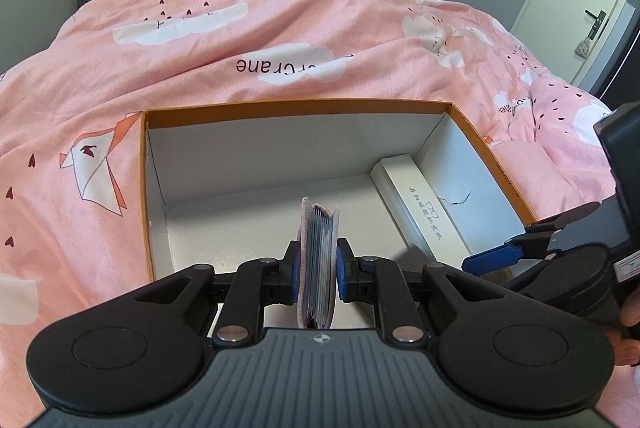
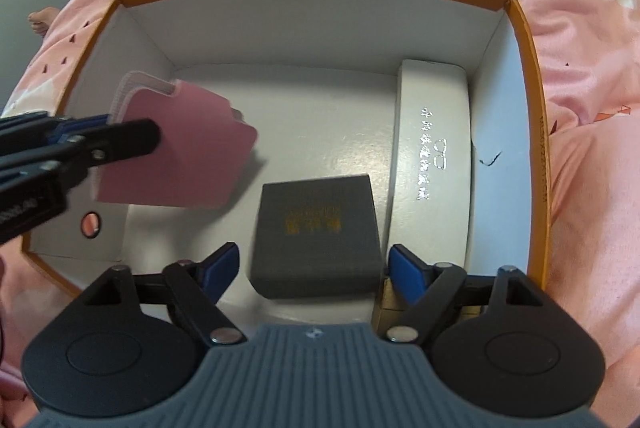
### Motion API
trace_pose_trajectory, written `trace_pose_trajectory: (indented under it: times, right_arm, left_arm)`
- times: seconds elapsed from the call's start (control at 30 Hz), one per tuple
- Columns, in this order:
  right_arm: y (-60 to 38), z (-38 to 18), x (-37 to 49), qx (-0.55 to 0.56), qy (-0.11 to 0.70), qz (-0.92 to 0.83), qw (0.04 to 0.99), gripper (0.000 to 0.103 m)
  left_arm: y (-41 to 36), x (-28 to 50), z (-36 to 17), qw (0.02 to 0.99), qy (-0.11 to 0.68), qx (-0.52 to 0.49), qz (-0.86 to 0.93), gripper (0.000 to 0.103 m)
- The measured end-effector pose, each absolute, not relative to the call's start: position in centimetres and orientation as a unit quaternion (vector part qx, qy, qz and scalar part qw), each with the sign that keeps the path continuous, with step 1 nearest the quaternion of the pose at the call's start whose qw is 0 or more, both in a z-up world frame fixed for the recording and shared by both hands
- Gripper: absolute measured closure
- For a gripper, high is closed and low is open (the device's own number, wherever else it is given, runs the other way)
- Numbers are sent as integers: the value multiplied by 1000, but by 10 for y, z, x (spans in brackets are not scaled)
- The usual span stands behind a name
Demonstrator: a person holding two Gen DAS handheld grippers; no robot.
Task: Organize objects
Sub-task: 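Carry the grey case and card wallet over the orange box, then lower the grey case into the orange box and open the right gripper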
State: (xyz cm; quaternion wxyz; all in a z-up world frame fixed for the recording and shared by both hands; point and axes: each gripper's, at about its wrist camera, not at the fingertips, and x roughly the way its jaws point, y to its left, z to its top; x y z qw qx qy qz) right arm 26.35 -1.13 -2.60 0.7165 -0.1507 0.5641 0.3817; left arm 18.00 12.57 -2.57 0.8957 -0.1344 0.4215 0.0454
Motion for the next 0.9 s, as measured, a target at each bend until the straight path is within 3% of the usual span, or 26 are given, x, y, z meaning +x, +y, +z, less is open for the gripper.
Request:
trace_pose_trajectory:
  times: [0.1, 0.23, 0.37, 0.5, 0.6, 0.9]
  right_arm:
    - [-10, -20, 264, -146, 567, 392, 709, 20]
    - [-8, -22, 269, -153, 556, 388, 718, 33]
    - [4, -29, 276, -159, 543, 398, 722, 38]
    - [19, -37, 281, -187, 515, 413, 727, 48]
    - [22, -45, 290, -182, 536, 405, 718, 62]
    - [2, -50, 311, -121, 590, 372, 707, 62]
  left_arm:
    - [125, 180, -27, 894, 425, -137, 42, 84]
    - [127, 181, -28, 893, 427, -140, 40, 84]
    - [132, 182, -28, 890, 429, -150, 38, 84]
    - [134, 186, -27, 890, 431, -145, 40, 84]
    - [134, 189, -28, 889, 431, -150, 38, 84]
    - [134, 203, -33, 884, 432, -175, 37, 84]
